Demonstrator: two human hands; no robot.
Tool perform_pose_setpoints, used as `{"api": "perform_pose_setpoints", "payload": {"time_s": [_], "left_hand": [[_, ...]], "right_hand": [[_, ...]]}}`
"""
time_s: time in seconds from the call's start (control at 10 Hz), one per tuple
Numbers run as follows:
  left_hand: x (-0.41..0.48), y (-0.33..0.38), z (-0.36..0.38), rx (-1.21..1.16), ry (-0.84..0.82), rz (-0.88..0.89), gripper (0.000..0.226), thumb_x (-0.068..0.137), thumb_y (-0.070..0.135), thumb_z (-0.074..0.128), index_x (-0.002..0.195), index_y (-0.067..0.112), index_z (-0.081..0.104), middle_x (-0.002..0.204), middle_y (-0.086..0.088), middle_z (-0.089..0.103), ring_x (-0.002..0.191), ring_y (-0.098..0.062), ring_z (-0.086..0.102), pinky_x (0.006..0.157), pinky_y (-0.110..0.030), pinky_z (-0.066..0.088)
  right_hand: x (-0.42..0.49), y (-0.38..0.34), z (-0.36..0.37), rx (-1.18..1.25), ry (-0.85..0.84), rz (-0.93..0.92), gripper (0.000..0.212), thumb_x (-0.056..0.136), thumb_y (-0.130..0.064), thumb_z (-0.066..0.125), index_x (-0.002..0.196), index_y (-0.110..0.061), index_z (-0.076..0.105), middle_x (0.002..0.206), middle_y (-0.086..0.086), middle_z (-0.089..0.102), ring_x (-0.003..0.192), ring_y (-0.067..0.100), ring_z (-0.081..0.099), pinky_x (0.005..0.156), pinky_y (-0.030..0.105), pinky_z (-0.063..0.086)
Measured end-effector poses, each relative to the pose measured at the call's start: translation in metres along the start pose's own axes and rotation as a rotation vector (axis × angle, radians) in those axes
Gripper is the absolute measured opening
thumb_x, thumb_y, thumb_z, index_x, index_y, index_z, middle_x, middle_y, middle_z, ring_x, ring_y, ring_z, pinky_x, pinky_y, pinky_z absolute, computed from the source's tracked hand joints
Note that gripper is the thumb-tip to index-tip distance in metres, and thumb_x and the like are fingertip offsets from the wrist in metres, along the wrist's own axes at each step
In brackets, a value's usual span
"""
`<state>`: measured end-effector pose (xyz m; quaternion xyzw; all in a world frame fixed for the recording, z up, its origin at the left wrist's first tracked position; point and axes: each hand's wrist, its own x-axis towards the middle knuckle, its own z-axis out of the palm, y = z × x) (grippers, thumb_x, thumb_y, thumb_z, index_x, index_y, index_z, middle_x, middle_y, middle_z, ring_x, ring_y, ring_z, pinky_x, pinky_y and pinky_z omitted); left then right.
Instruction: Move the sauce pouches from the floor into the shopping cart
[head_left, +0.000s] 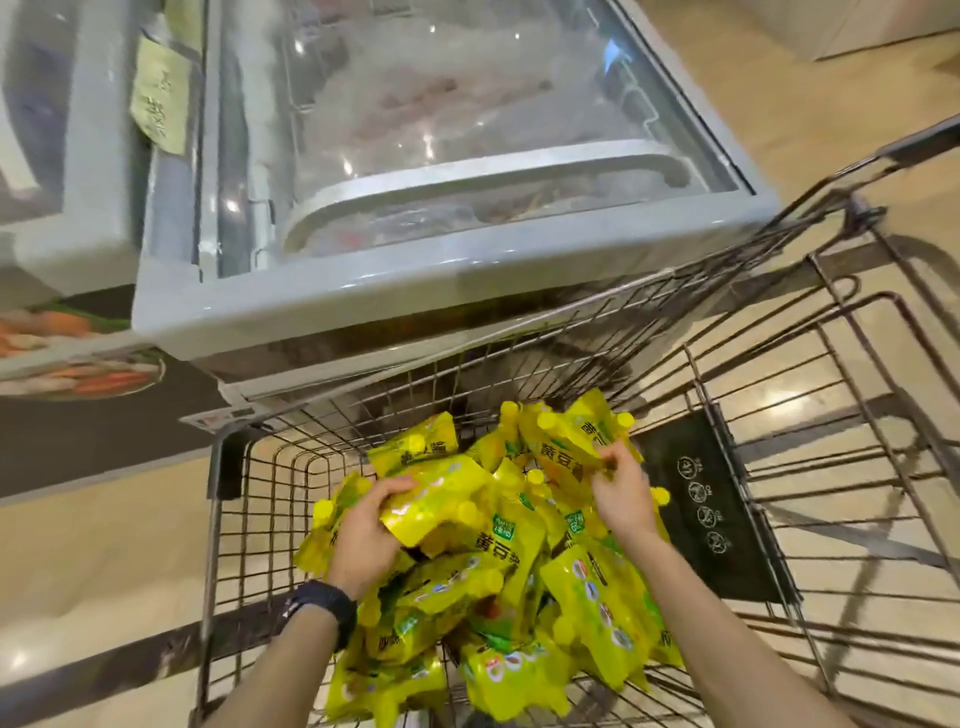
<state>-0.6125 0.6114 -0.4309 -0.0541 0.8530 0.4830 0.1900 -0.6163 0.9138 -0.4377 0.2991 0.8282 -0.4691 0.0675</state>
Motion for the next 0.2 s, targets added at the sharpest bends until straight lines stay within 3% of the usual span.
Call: {"api": "perform_pose_setpoints", "payload": {"time_s": [0.1,0.2], "left_hand": [[-0.0094,-0.0071,0.0156,0.191,-0.038,0.053,0.053,0.07,0.047,0.079,0.117,0.034,0.059,0.138,0.004,0.057,0.124,-0.017,0.057,0.105,-0.034,0.046],[-0.0098,-0.0072,0.0206,0.275,-0.045,0.053,0.082,0.065,0.069,0.066,0.132,0.023,0.058,0.143,0.0,0.055,0.129,-0.02,0.052,0.111,-0.042,0.042]], "right_hand": [[-0.0012,-0.0013,0.0153,-0.11,-0.038,-0.006,0.021,0.089,0.002,0.051,0.103,-0.013,0.053,0.102,0.006,0.06,0.093,0.024,0.055,0.076,0.031,0.038],[-0.0074,-0.0098,0.0212,-0.165,-0.093,0.008,0.027,0.086,-0.002,0.057,0.11,-0.013,0.052,0.113,0.011,0.062,0.105,0.03,0.059,0.082,0.033,0.043]]}}
